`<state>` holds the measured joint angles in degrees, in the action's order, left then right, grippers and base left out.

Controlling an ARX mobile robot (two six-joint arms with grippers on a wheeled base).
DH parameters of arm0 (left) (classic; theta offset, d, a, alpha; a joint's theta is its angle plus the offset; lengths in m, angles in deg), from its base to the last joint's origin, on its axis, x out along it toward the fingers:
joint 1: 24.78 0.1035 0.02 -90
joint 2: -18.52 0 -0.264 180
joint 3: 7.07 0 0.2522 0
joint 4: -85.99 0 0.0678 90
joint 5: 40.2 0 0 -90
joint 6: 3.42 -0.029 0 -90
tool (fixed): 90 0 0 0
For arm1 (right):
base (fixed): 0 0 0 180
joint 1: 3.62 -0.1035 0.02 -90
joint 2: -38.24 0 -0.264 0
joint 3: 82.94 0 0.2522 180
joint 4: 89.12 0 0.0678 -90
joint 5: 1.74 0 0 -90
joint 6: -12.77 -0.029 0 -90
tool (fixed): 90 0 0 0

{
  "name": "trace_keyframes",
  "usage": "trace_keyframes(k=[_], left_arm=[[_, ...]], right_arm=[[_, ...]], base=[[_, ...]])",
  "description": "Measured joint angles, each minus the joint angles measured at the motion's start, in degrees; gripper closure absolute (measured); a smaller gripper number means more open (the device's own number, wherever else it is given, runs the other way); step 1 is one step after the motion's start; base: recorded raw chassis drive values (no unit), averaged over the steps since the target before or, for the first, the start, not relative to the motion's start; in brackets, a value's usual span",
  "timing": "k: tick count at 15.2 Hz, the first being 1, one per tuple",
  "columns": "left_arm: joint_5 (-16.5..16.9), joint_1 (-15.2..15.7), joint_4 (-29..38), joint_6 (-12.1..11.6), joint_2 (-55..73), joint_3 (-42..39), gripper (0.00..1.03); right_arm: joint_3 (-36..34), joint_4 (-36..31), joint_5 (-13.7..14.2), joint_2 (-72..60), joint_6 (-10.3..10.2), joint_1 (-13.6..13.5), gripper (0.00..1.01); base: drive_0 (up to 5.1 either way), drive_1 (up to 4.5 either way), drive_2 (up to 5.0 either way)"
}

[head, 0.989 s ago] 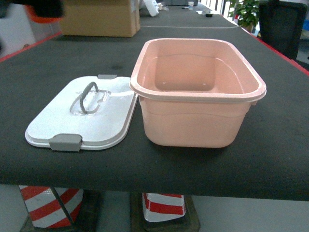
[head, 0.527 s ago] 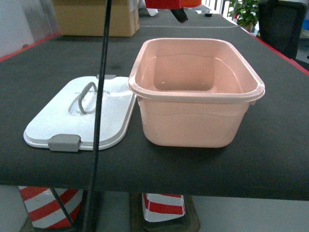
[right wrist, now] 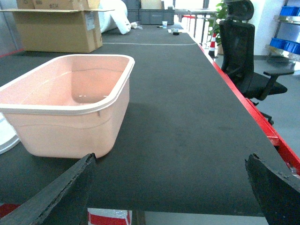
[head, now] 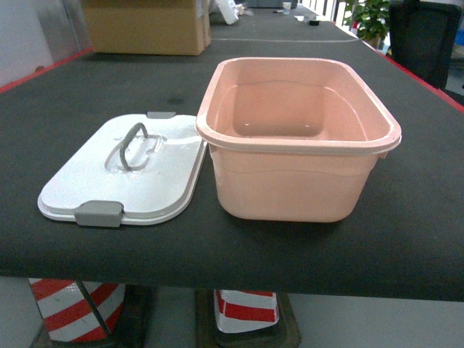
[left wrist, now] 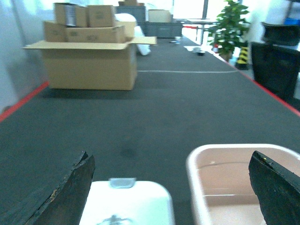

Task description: Pick capacitor and pack into box

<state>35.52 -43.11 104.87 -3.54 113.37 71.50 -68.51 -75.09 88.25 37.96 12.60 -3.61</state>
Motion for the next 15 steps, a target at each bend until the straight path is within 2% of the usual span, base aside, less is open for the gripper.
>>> trace_keyframes(k=[3, 4, 5, 10, 14, 15], left_arm=[[1.86, 9.16, 3.21, -1.86, -3.21, -10.99, 0.05], [4.31, 11.54, 5.16, -2.34, -0.57, -13.73, 0.05], [6.23, 12.59, 6.51, -2.80, 3.34, -14.36, 0.05], [10.08, 13.79, 11.80, -1.53, 22.53, -9.38, 0.05], [12.72, 15.72, 15.80, -2.34, 35.67, -1.68, 0.05], [12.92, 15.69, 15.87, -2.91, 36.44, -1.53, 0.11]], right_arm=[[0.00, 0.02, 0.00, 0.00, 0.00, 0.00, 0.03], [0.00, 0.04, 0.00, 0.00, 0.00, 0.00, 0.03], [0.00, 0.02, 0.00, 0.00, 0.02, 0.00, 0.03], [0.00, 0.04, 0.00, 0.00, 0.02, 0.00, 0.03], [0.00, 0.00, 0.00, 0.00, 0.02, 0.00, 0.03], [0.00, 0.02, 0.00, 0.00, 0.02, 0.00, 0.03]], base=[[0.0, 0.00, 0.0], [0.0, 0.00, 0.0], [0.0, 0.00, 0.0], [0.0, 0.00, 0.0], [0.0, 0.00, 0.0], [0.0, 0.00, 0.0]])
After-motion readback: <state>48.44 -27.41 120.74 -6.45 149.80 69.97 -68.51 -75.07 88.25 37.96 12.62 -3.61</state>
